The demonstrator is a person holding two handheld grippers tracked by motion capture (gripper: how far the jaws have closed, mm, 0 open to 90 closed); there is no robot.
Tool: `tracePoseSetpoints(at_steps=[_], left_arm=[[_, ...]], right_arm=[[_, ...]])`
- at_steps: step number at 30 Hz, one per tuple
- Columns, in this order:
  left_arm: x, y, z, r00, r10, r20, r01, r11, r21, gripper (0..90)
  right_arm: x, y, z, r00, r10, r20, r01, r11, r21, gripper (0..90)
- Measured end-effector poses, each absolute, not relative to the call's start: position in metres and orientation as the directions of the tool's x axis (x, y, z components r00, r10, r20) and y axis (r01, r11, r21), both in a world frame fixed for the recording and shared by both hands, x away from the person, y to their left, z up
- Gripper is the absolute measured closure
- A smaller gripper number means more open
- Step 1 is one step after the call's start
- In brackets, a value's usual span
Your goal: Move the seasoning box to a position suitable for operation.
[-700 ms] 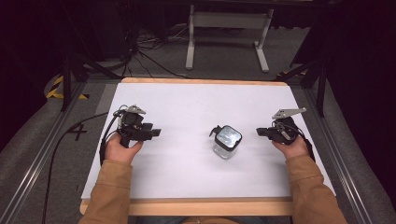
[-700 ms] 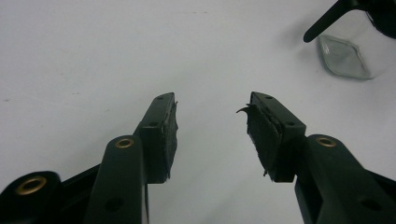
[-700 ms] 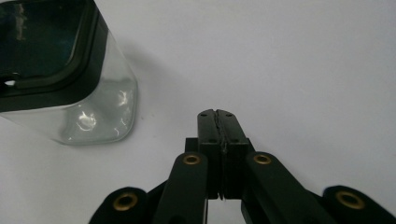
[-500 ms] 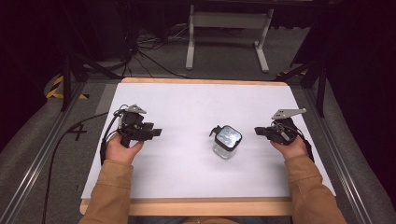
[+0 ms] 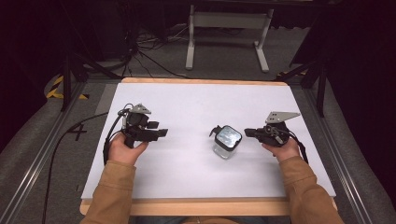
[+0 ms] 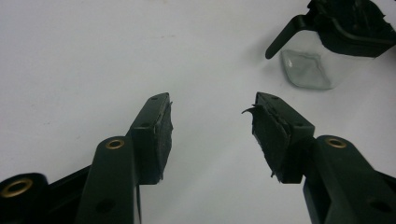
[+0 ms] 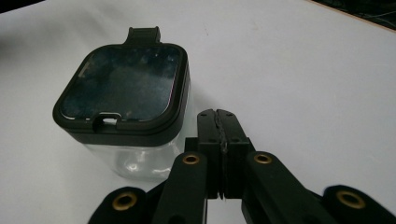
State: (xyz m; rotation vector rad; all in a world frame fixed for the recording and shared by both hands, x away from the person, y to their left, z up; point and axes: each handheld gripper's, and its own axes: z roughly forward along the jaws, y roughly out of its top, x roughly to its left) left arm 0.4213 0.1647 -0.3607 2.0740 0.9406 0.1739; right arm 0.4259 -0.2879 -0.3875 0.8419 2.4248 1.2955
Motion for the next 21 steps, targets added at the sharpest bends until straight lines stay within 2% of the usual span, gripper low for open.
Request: tracePoseSetpoints(at_steps=[10, 21], left_arm=[[0.419, 0.156, -0.360, 0.725, 0.663, -0.185, 0.549, -0.396, 0.736, 46.4], [0.418, 0.153, -0.360, 0.730, 0.656, -0.190, 0.552, -0.403, 0.730, 45.8]], right_arm=[[0.427, -0.275, -0.399, -0.814, 0.580, 0.008, 0.330, 0.451, 0.829, 89.7], [0.433, -0.274, -0.408, -0.825, 0.564, 0.038, 0.348, 0.454, 0.820, 89.6]])
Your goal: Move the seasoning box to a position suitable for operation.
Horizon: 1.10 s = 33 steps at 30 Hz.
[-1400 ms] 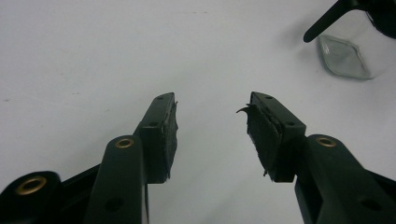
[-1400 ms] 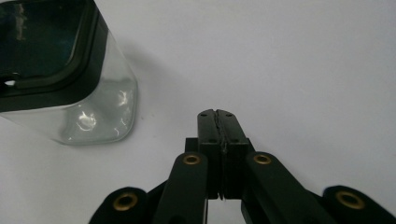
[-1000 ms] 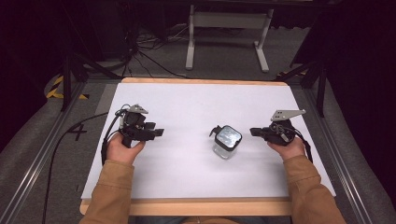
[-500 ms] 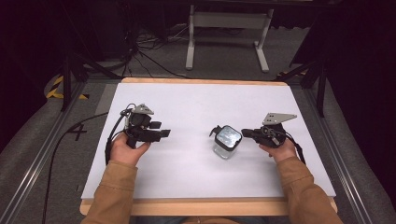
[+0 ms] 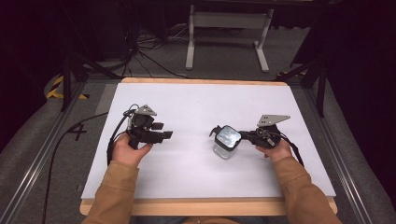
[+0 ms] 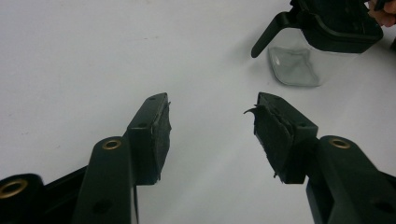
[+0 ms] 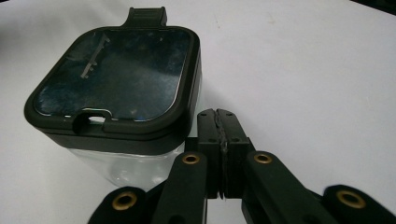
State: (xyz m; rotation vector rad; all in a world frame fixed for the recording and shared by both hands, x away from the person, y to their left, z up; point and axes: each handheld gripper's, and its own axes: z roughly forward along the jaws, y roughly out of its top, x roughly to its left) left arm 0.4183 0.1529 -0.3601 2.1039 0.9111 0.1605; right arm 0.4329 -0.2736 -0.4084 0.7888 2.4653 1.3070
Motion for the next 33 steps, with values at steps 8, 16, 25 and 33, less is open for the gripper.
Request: tracePoseSetpoints(at_steps=[8, 16, 25, 33], left_arm=[[0.419, 0.152, -0.361, 0.735, 0.654, -0.179, 0.545, -0.413, 0.729, 45.7], [0.422, 0.149, -0.360, 0.741, 0.644, -0.192, 0.547, -0.412, 0.728, 45.6], [0.431, 0.130, -0.358, 0.767, 0.608, -0.203, 0.536, -0.436, 0.723, 45.6], [0.436, 0.115, -0.358, 0.789, 0.580, -0.201, 0.522, -0.461, 0.718, 45.7]], right_arm=[[0.432, -0.273, -0.408, -0.823, 0.566, 0.043, 0.360, 0.461, 0.811, 89.6], [0.425, -0.270, -0.406, -0.820, 0.570, 0.045, 0.374, 0.475, 0.796, 89.6], [0.407, -0.268, -0.408, -0.827, 0.561, 0.020, 0.360, 0.502, 0.786, 89.5], [0.394, -0.265, -0.409, -0.837, 0.546, 0.020, 0.352, 0.509, 0.786, 89.4]])
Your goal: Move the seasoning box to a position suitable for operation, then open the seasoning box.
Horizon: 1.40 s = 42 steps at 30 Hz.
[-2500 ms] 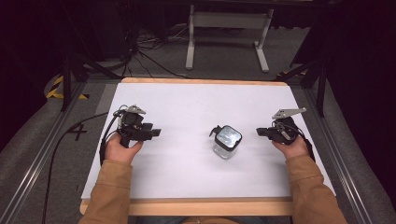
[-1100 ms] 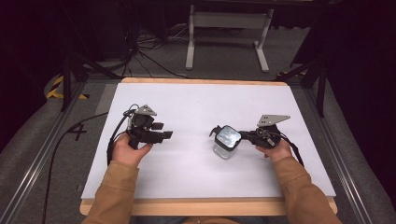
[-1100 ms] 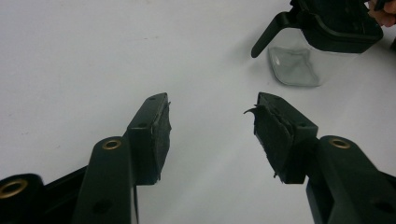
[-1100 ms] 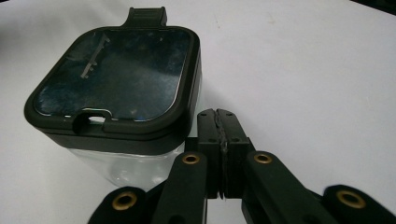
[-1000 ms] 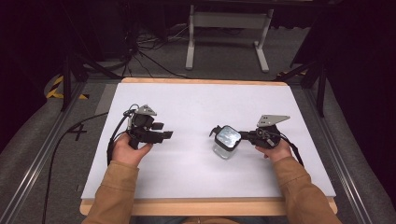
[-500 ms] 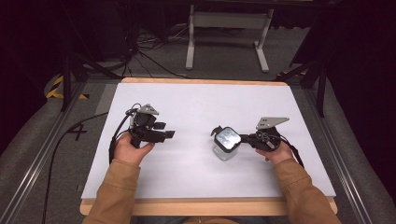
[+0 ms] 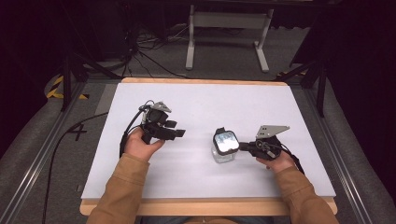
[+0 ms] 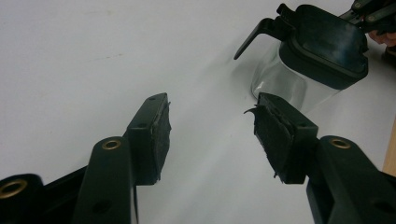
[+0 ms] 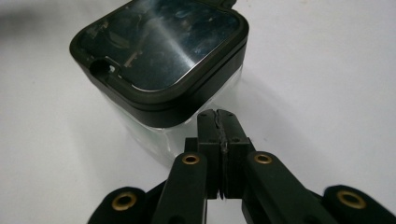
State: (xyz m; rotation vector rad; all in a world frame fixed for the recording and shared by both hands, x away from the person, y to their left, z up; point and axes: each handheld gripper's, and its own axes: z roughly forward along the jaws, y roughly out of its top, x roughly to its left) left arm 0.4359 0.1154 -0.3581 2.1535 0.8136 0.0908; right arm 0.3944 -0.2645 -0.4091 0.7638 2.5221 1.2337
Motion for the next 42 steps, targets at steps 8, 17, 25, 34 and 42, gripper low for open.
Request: tracePoseSetpoints(at_steps=[8, 17, 25, 34, 42], left_arm=[[0.438, 0.111, -0.358, 0.798, 0.566, -0.205, 0.517, -0.469, 0.716, 45.7], [0.440, 0.106, -0.357, 0.807, 0.554, -0.205, 0.509, -0.475, 0.718, 45.7], [0.441, 0.099, -0.356, 0.816, 0.541, -0.202, 0.501, -0.489, 0.714, 46.2], [0.442, 0.096, -0.354, 0.824, 0.522, -0.220, 0.497, -0.479, 0.724, 46.2], [0.440, 0.081, -0.343, 0.850, 0.475, -0.226, 0.463, -0.472, 0.751, 54.6]], right_arm=[[0.391, -0.263, -0.412, -0.843, 0.536, 0.039, 0.363, 0.513, 0.778, 89.3], [0.386, -0.259, -0.413, -0.851, 0.521, 0.066, 0.377, 0.518, 0.768, 88.3], [0.380, -0.256, -0.412, -0.856, 0.512, 0.066, 0.379, 0.537, 0.753, 86.8], [0.379, -0.264, -0.406, -0.842, 0.539, 0.035, 0.369, 0.527, 0.765, 84.1], [0.383, -0.282, -0.398, -0.805, 0.590, 0.062, 0.401, 0.463, 0.791, 80.8]])
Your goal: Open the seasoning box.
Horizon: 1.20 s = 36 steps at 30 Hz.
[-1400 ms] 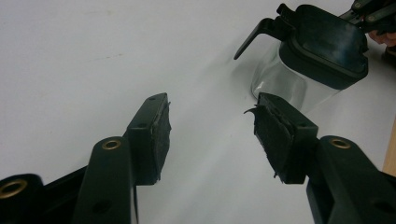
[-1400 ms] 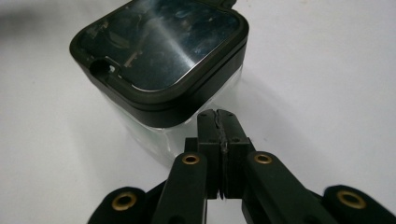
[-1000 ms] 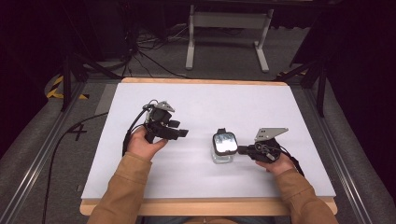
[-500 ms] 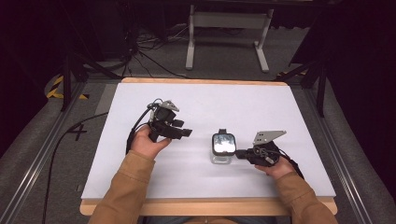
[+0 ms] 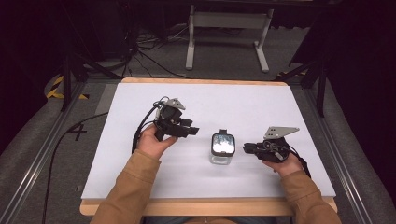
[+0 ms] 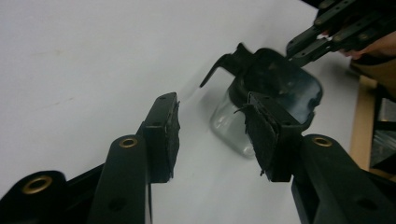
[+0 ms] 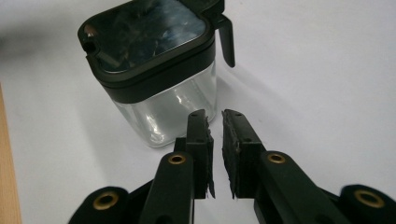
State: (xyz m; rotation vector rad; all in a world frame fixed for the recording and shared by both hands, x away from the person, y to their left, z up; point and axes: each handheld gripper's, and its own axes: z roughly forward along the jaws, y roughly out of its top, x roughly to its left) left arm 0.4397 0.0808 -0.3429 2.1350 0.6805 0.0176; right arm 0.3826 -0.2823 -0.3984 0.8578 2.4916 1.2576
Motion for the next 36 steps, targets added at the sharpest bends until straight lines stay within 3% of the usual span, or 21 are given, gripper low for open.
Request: tracePoseSetpoints(at_steps=[15, 19, 30, 33, 36], left_arm=[[0.457, 0.034, -0.342, 0.845, 0.450, -0.288, 0.509, -0.513, 0.691, 69.6], [0.461, 0.022, -0.341, 0.878, 0.420, -0.228, 0.443, -0.537, 0.718, 72.6], [0.473, -0.011, -0.347, 0.936, 0.312, -0.165, 0.334, -0.630, 0.702, 74.1], [0.476, -0.016, -0.350, 0.934, 0.309, -0.182, 0.343, -0.624, 0.702, 77.0], [0.483, -0.016, -0.353, 0.917, 0.307, -0.255, 0.396, -0.612, 0.685, 84.3]], right_arm=[[0.385, -0.291, -0.396, -0.792, 0.605, 0.082, 0.414, 0.433, 0.801, 78.0], [0.384, -0.291, -0.394, -0.797, 0.599, 0.076, 0.401, 0.431, 0.808, 78.1], [0.382, -0.289, -0.394, -0.805, 0.591, 0.057, 0.382, 0.441, 0.812, 78.3], [0.382, -0.288, -0.394, -0.806, 0.589, 0.058, 0.382, 0.442, 0.812, 78.3], [0.381, -0.286, -0.395, -0.806, 0.590, 0.049, 0.377, 0.448, 0.811, 78.6]])
